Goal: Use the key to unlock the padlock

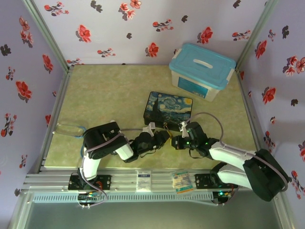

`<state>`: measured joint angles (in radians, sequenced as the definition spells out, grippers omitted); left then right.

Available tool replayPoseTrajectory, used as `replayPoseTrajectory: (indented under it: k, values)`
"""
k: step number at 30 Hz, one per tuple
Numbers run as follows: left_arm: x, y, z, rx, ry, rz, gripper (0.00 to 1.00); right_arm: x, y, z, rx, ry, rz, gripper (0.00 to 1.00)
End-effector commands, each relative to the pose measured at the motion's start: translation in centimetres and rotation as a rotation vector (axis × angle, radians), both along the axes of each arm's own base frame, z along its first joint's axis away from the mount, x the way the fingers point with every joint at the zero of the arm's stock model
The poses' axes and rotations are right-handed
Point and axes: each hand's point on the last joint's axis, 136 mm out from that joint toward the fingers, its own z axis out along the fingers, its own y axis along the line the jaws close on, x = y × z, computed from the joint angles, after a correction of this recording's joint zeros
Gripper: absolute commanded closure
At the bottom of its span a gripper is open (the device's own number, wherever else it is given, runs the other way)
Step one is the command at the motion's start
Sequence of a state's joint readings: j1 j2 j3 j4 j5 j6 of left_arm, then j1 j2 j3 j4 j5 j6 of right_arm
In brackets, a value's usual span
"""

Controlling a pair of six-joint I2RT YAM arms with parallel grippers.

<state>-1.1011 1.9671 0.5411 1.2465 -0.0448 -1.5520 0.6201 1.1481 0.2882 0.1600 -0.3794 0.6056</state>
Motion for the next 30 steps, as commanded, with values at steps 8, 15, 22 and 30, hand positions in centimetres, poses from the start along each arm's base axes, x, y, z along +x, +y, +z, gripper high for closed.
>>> replayPoseTrajectory:
  k: [8,15,22,30]
  values:
    - [0.4,3.9,-4.3,0.402,-0.039,0.022,0.73,0.6,0.0,0.7,0.088,0.041,-0.071,0.91]
    - [0.5,3.7,-5.6,0.392,-0.036,0.027,0.89,0.6,-0.5,0.0,0.089,0.069,-0.093,0.91]
    - [0.1,1.8,-4.7,0.491,-0.064,-0.044,0.8,1.1,-0.2,-0.3,0.093,0.081,-0.11,0.91]
    - [0.3,2.6,-5.1,0.647,-0.064,-0.095,0.94,1.8,0.3,0.5,0.127,0.071,-0.138,0.66]
